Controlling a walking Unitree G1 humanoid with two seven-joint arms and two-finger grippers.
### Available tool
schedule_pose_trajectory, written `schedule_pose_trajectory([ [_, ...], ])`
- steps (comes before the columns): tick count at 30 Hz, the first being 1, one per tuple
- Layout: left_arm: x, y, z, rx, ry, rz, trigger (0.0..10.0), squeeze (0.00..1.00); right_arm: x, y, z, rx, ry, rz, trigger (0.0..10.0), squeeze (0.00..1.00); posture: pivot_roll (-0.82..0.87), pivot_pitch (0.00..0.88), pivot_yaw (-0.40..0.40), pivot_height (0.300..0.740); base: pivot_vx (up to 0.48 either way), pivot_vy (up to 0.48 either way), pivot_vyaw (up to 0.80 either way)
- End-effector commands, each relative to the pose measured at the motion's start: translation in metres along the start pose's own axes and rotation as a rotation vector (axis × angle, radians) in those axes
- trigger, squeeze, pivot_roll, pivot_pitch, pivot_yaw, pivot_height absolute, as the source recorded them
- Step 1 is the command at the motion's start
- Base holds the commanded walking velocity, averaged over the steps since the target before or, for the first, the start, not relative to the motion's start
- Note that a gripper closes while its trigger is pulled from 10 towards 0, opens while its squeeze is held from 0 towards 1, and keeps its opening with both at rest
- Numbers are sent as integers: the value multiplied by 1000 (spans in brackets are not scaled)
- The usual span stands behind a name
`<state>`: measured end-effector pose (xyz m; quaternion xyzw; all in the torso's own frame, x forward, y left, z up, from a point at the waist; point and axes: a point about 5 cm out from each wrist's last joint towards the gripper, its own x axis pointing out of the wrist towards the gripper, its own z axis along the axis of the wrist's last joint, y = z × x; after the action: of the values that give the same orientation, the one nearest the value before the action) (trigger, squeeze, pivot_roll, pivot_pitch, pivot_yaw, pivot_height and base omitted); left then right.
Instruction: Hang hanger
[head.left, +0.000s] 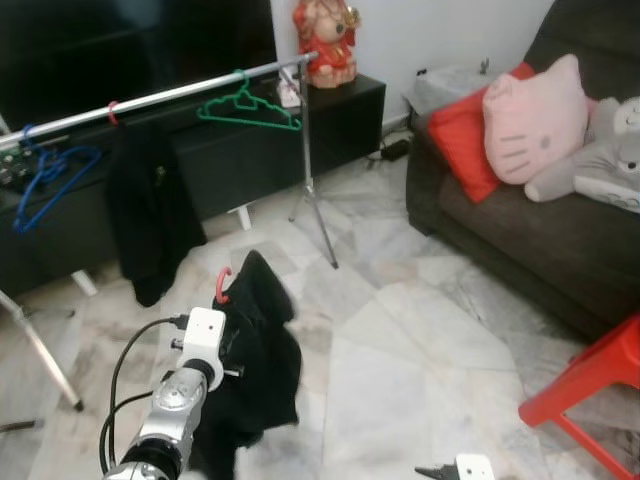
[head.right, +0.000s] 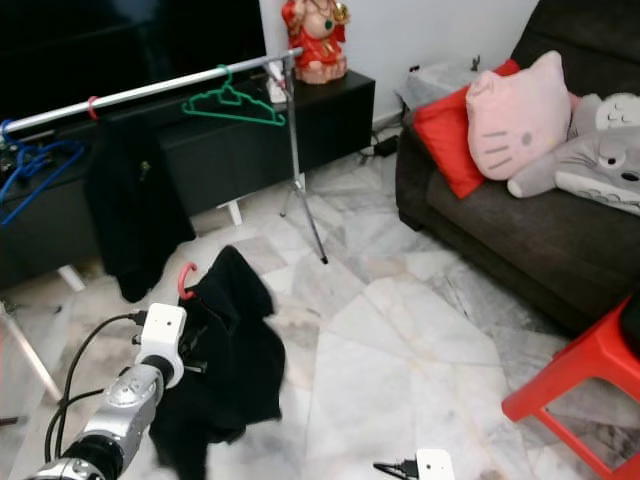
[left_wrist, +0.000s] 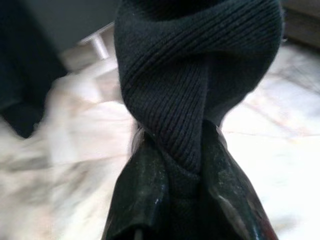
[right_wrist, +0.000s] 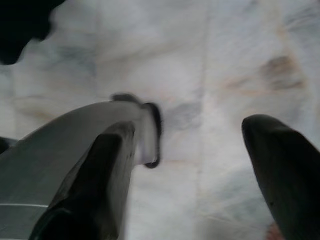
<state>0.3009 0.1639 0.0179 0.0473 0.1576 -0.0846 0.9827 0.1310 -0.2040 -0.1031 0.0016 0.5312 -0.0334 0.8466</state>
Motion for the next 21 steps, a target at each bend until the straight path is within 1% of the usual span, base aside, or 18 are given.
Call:
schedule_pose_trajectory([
  [1, 4, 9, 14, 13, -52, 17, 10000, 0, 2, 10, 11, -2, -22, 14, 10000, 0, -129, 0, 37, 727, 480, 0, 0],
  [2, 4, 9, 15, 15, -54, 18, 10000, 0, 3, 13, 13, -7, -26, 17, 10000, 0, -129, 0, 37, 727, 480, 0, 0],
  [8, 5, 12, 18, 13, -58, 28, 10000, 0, 4, 22, 17, -4, -31, 27, 10000, 0, -122, 0, 41, 727, 480, 0, 0],
  [14, 6, 13, 21, 8, -63, 37, 10000, 0, 4, 25, 19, 13, -37, 28, 10000, 0, -113, 0, 38, 727, 480, 0, 0],
  [17, 7, 13, 21, 3, -67, 42, 10000, 0, 5, 31, 23, 2, -47, 40, 10000, 0, -114, 0, 34, 727, 480, 0, 0],
  [21, 6, 13, 21, -2, -67, 45, 10000, 0, 5, 34, 25, -6, -50, 44, 10000, 0, -111, 0, 28, 727, 480, 0, 0],
])
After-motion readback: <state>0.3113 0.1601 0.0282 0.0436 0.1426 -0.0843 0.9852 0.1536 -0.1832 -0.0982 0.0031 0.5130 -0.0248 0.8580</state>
